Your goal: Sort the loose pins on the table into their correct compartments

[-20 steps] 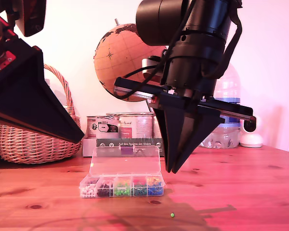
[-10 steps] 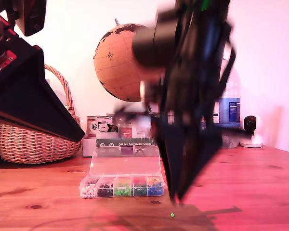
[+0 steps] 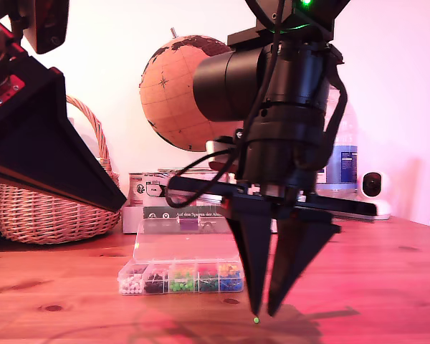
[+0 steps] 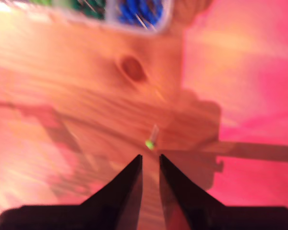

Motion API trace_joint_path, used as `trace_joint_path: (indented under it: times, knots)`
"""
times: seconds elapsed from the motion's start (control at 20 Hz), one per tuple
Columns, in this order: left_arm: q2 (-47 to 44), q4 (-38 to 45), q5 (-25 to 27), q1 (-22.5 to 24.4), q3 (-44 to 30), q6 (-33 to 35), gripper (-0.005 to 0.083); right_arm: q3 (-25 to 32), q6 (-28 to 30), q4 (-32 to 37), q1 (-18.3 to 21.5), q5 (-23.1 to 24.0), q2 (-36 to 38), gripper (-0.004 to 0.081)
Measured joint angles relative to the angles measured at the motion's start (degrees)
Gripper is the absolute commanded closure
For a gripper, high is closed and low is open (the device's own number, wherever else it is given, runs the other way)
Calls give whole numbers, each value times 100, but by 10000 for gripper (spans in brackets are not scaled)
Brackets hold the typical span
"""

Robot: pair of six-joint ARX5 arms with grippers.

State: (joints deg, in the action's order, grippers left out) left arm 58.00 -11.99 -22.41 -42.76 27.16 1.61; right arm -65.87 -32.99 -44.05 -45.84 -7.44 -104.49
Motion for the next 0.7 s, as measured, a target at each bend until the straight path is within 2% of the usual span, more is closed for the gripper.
trace_joint_path:
  times: [0.7]
  knots:
    - [0,0,0,2,0,-2,793,-4,2,138,11,7,-7,684]
